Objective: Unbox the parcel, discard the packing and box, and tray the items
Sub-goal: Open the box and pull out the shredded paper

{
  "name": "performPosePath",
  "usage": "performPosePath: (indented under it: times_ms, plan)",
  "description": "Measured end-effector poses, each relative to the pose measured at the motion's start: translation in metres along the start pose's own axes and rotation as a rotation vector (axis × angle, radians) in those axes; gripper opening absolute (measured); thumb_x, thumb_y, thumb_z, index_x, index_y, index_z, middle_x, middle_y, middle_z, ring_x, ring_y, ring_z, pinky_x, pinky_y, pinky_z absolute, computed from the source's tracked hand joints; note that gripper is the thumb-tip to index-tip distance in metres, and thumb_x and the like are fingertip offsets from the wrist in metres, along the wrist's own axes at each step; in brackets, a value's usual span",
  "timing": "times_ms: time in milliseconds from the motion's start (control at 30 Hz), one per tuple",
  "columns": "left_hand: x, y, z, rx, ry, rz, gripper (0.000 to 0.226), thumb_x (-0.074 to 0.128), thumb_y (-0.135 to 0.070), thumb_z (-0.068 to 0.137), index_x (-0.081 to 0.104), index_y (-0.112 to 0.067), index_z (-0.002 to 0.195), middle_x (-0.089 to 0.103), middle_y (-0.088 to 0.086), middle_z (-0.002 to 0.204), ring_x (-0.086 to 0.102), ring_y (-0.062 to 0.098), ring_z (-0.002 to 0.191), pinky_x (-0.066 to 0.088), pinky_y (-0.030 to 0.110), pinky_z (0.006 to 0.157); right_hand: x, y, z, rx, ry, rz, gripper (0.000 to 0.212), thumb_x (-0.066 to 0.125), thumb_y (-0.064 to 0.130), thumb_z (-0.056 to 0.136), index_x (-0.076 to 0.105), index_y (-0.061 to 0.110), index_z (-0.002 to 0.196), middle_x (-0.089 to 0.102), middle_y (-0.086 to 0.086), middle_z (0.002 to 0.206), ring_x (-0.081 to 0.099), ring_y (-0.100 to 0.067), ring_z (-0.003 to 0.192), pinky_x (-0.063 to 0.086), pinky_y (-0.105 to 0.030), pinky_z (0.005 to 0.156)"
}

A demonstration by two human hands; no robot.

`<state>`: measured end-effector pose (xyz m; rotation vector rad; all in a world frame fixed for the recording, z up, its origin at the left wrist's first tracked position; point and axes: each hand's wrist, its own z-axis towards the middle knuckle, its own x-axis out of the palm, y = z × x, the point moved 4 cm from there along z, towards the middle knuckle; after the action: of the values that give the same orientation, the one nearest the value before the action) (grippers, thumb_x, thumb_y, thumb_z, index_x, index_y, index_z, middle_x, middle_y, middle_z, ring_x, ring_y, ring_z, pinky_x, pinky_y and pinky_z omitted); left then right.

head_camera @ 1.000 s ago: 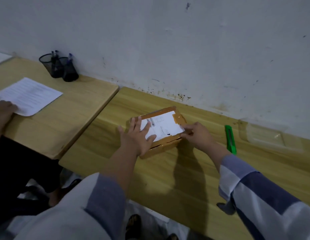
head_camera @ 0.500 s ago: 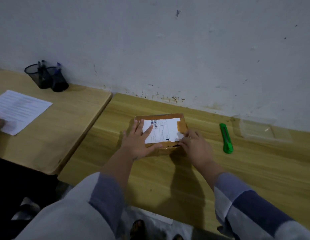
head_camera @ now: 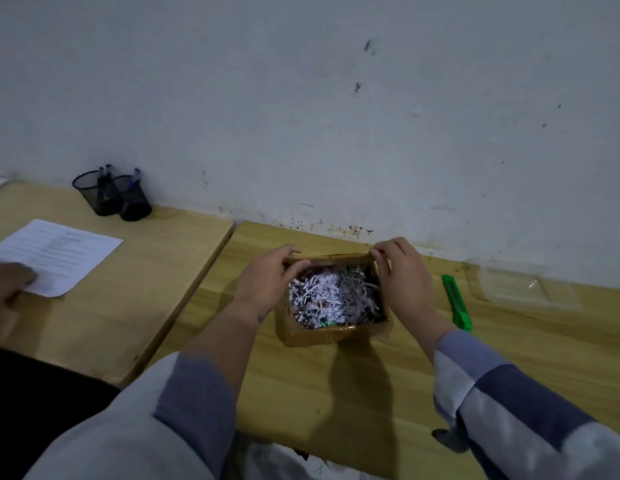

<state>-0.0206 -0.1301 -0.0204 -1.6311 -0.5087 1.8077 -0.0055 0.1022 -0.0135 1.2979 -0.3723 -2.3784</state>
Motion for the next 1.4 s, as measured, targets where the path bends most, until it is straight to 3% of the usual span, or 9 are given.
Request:
performPosePath:
  times_ms: [233, 367, 467, 533, 600, 733, 900, 1167, 1400]
  plan:
    - [-0.010, 0.005, 0.050, -0.028, -0.110, -0.056, 0.024, 0.056, -0.042, 0.092, 0.056, -0.032, 0.114, 0.064, -0.009, 0.097, 0.061, 0.015, 0.092, 0.054, 0.040, 0.078, 0.024, -0.005, 0.050, 0.150, -0.048, 0.149, 0.028, 0.049, 0.021, 0.097, 0.064, 0.015, 0.120, 0.057, -0.009, 0.113, 0.060, -0.025, 0.085, 0.053, -0.039, 0.074]
    - [-0.002, 0.010, 0.071, -0.078, -0.162, -0.117, 0.046, 0.054, -0.042, 0.093, 0.037, -0.035, 0.135, 0.061, -0.006, 0.097, 0.057, 0.012, 0.091, 0.052, 0.033, 0.074, 0.052, -0.015, 0.059, 0.156, 0.054, 0.208, 0.053, 0.042, 0.010, 0.098, 0.030, 0.030, 0.147, 0.050, -0.013, 0.128, 0.057, -0.026, 0.097, 0.048, -0.034, 0.077]
    - [0.009, 0.021, 0.083, -0.097, -0.147, -0.141, 0.070, 0.060, -0.037, 0.089, 0.018, -0.035, 0.146, 0.065, -0.007, 0.093, 0.061, 0.007, 0.079, 0.054, 0.031, 0.069, 0.070, -0.025, 0.063, 0.202, 0.107, 0.219, 0.065, 0.044, 0.010, 0.097, 0.015, 0.033, 0.150, 0.053, -0.009, 0.120, 0.057, -0.022, 0.095, 0.047, -0.031, 0.077]
    - [0.018, 0.030, 0.086, -0.122, -0.113, -0.129, 0.085, 0.064, -0.033, 0.087, 0.007, -0.035, 0.150, 0.064, -0.005, 0.096, 0.050, -0.006, 0.073, 0.047, 0.023, 0.068, 0.083, -0.034, 0.061, 0.251, 0.158, 0.214, 0.067, 0.047, 0.011, 0.096, 0.012, 0.030, 0.151, 0.055, -0.002, 0.097, 0.054, -0.018, 0.080, 0.044, -0.021, 0.062]
    - [0.027, 0.039, 0.084, -0.148, -0.069, -0.105, 0.093, 0.066, -0.030, 0.087, 0.000, -0.032, 0.152, 0.059, 0.008, 0.124, 0.053, 0.000, 0.093, 0.038, 0.020, 0.079, 0.092, -0.042, 0.053, 0.295, 0.229, 0.199, 0.067, 0.049, 0.012, 0.096, 0.015, 0.030, 0.151, 0.053, 0.004, 0.077, 0.050, -0.016, 0.067, 0.034, -0.011, 0.047]
    - [0.044, 0.053, 0.079, -0.172, 0.004, -0.075, 0.089, 0.063, -0.034, 0.088, 0.002, -0.032, 0.152, 0.043, 0.002, 0.147, 0.049, 0.021, 0.127, 0.042, 0.028, 0.091, 0.100, -0.051, 0.039, 0.382, 0.269, 0.191, 0.061, 0.053, 0.012, 0.095, 0.029, 0.034, 0.147, 0.066, -0.004, 0.102, 0.054, -0.012, 0.076, 0.034, -0.006, 0.052]
    - [0.049, 0.052, 0.077, -0.165, 0.121, -0.011, 0.083, 0.056, -0.039, 0.091, -0.001, -0.035, 0.151, 0.031, -0.002, 0.154, 0.044, 0.023, 0.132, 0.046, 0.038, 0.096, 0.094, -0.052, 0.026, 0.489, 0.240, 0.181, 0.051, 0.058, 0.015, 0.092, 0.045, 0.025, 0.140, 0.070, -0.014, 0.112, 0.066, -0.026, 0.090, 0.040, -0.020, 0.069]
    - [0.071, 0.065, 0.044, -0.121, 0.386, 0.095, 0.073, 0.049, -0.041, 0.095, 0.004, -0.031, 0.152, 0.008, -0.004, 0.161, 0.019, 0.024, 0.145, 0.023, 0.043, 0.117, 0.074, -0.046, -0.005, 0.650, 0.359, 0.138, 0.042, 0.056, 0.018, 0.094, 0.052, 0.012, 0.135, 0.064, -0.017, 0.123, 0.061, -0.030, 0.110, 0.045, -0.024, 0.081]
    - [0.053, 0.045, 0.030, 0.090, 0.262, 0.410, 0.072, 0.045, -0.057, 0.091, 0.015, -0.032, 0.151, 0.004, -0.003, 0.161, 0.006, 0.025, 0.146, 0.016, 0.047, 0.116, 0.051, -0.024, -0.018, 0.399, 0.380, -0.075, 0.046, 0.062, 0.022, 0.088, 0.052, 0.017, 0.133, 0.045, -0.014, 0.135, 0.043, -0.033, 0.122, 0.038, -0.037, 0.102]
